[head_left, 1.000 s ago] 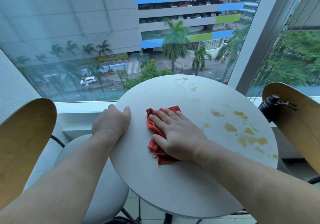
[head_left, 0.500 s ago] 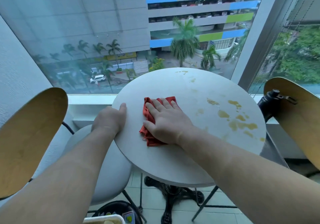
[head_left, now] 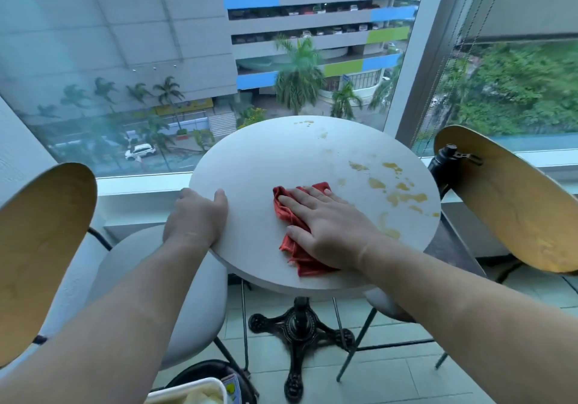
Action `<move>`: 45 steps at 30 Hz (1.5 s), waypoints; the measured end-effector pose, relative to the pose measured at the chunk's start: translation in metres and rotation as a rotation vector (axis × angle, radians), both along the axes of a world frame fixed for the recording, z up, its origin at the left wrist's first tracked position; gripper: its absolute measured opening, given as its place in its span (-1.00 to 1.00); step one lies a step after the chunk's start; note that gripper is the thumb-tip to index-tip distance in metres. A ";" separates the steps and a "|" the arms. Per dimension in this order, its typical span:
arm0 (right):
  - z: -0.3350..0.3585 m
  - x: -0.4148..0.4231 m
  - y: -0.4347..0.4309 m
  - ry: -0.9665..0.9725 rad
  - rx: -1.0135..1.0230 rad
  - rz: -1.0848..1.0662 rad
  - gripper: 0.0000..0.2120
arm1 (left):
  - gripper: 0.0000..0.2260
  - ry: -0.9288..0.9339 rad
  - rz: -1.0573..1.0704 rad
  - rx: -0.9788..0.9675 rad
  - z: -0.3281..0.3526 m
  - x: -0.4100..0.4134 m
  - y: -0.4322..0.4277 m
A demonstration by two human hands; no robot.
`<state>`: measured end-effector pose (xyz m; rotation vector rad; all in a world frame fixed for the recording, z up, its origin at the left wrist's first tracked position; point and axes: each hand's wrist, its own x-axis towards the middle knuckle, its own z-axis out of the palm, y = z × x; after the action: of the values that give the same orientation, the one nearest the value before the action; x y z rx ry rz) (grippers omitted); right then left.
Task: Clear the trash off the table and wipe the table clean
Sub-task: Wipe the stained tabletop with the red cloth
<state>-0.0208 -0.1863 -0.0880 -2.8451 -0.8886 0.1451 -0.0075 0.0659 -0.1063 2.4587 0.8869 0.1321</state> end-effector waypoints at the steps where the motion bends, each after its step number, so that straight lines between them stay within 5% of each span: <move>1: -0.001 0.004 0.004 0.002 0.003 -0.013 -0.36 | -0.33 -0.004 -0.013 0.000 -0.003 -0.006 -0.003; 32: 0.001 0.004 -0.086 -0.040 0.064 0.296 -0.39 | -0.41 -0.038 0.052 -0.129 0.003 -0.020 -0.015; 45: -0.001 0.017 -0.060 -0.012 0.078 0.250 -0.33 | -0.48 0.060 0.066 0.074 -0.001 -0.021 -0.023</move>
<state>-0.0036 -0.2461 -0.0892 -2.6574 -1.2221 0.1201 -0.0287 0.0432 -0.1070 2.5145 1.0062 0.1172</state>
